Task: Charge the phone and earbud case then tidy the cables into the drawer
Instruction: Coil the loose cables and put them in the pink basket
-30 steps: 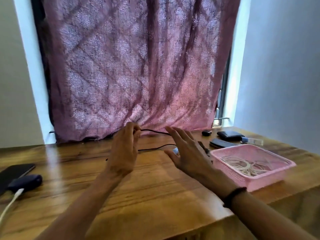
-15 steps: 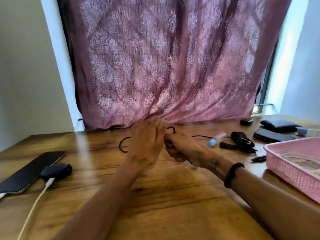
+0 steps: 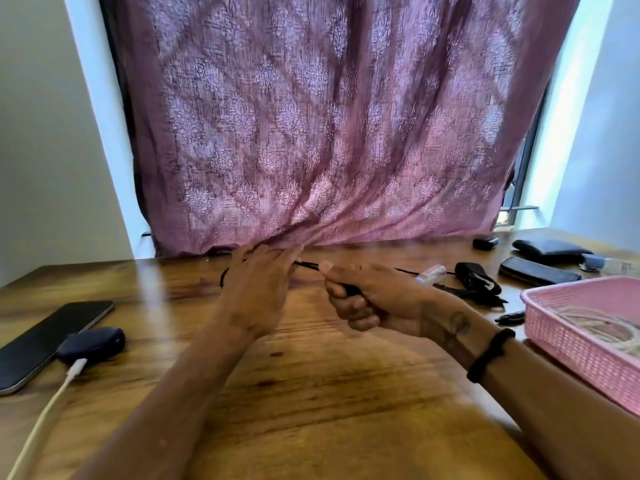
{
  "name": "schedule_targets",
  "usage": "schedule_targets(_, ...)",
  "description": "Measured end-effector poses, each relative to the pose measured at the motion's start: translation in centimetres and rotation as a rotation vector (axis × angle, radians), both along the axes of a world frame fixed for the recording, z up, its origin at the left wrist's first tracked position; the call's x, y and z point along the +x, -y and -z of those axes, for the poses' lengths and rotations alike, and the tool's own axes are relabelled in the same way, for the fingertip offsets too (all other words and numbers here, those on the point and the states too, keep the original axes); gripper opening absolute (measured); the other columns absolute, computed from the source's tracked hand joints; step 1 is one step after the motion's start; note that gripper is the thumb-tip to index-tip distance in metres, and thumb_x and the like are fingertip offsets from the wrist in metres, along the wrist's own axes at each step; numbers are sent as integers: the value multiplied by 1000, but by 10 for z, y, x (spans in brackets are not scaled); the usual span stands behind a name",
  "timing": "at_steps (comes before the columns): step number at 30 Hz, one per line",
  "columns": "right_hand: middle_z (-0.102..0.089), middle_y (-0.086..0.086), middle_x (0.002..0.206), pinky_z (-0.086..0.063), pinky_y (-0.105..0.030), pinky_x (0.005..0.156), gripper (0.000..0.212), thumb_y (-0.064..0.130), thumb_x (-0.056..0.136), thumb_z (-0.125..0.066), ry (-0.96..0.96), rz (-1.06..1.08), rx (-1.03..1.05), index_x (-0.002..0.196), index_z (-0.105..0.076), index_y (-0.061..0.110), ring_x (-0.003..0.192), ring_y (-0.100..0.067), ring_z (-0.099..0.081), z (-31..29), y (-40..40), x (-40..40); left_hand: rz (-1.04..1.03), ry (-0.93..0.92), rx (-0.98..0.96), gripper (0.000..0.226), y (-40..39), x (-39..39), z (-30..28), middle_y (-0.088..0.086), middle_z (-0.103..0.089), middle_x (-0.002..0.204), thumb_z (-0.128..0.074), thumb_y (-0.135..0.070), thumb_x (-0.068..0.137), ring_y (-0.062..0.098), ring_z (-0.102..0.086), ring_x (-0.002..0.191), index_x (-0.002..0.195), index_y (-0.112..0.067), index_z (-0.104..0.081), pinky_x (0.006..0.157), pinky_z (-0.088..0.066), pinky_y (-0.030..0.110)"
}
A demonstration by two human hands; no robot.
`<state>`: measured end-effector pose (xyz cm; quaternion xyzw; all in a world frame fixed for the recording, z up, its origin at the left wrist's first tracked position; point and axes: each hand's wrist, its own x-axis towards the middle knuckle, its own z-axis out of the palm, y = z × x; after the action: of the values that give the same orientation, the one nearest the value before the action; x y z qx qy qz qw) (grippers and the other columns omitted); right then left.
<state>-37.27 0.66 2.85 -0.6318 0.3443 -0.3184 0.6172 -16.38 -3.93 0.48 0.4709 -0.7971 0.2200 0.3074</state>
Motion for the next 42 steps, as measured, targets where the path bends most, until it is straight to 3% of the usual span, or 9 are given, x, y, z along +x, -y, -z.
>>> schedule_targets(6, -46, 5, 59, -33, -19, 45, 36, 36, 109, -42, 572, -170, 167, 83, -54, 14, 43, -5, -35, -9, -10, 15, 166, -190, 165, 29, -3, -16, 7, -2, -72, 90, -47, -35, 100, 29, -70, 87, 117, -20, -66, 77, -48, 35)
schedule_targets(9, -75, -15, 98, -62, -35, 85, 31, 25, 104, -50, 840, 166, -50, 105, -66, -2, 88, -21, -75, -16, 0, 7, 284, -158, 249, 55, -23, -41, 8, 1, -72, 90, -23, -61, 97, 25, -68, 82, 104, -22, -60, 72, -51, 42)
schedule_targets(12, -71, -20, 125, -50, -47, 109, 38, 21, 106, -52, 624, 534, -352, 124, -64, -11, 121, -28, -68, -6, 20, -11, 290, -77, 113, 44, -37, -47, -3, -1, -67, 80, -21, -60, 102, 26, -62, 72, 89, -28, -49, 63, -49, 42)
schedule_targets(17, -72, -2, 70, -60, -39, 68, 40, 26, 110, -47, -251, 552, -725, 84, -69, 5, 63, -17, -69, 11, 13, 3, 30, -232, -204, 41, -27, -11, -28, 0, -58, 66, -33, -55, 105, 25, -53, 61, 77, -28, -45, 57, -29, 30)
schedule_targets(22, -17, 0, 56, -15, -28, 47, 48, 44, 111, -33, 261, -120, -13, 73, -45, 16, 45, -11, -19, 0, -35, 45, 74, -340, -321, 46, -29, -1, -27, 2, -57, 70, -31, -48, 109, 26, -54, 69, 82, -19, -54, 61, -29, 35)
schedule_targets(28, -70, -8, 82, -59, -33, 81, 37, 27, 111, -38, 858, 51, -151, 92, -64, 8, 81, -22, -69, -26, -23, 14, 226, -248, 27, 50, -42, -46, -3, 7, -70, 80, -19, -54, 102, 31, -67, 73, 103, -24, -59, 60, -42, 38)
schedule_targets(34, -74, 4, 92, -45, -6, 77, 28, 20, 109, -48, -182, 824, -917, 102, -72, 8, 84, 13, -65, -8, 3, -12, 116, -162, -148, 34, -32, -35, -15, -1, -63, 73, -31, -49, 109, 24, -62, 64, 93, -27, -51, 55, -37, 30)
schedule_targets(37, -62, 4, 62, -48, -28, 68, 37, 26, 111, -45, -312, 510, -678, 79, -60, 13, 57, -6, -60, 12, -2, 9, 75, -270, -334, 31, -30, -14, -21, 2, -61, 75, -45, -38, 107, 23, -57, 70, 91, -16, -60, 60, -30, 30)
schedule_targets(42, -25, 4, 58, -47, -28, 61, 39, 37, 111, -36, 470, -175, 117, 81, -50, 15, 49, -10, -31, -1, -35, 44, 80, -383, -273, 43, -26, -10, -20, 3, -59, 80, -31, -45, 109, 26, -54, 76, 91, -15, -56, 65, -32, 33)
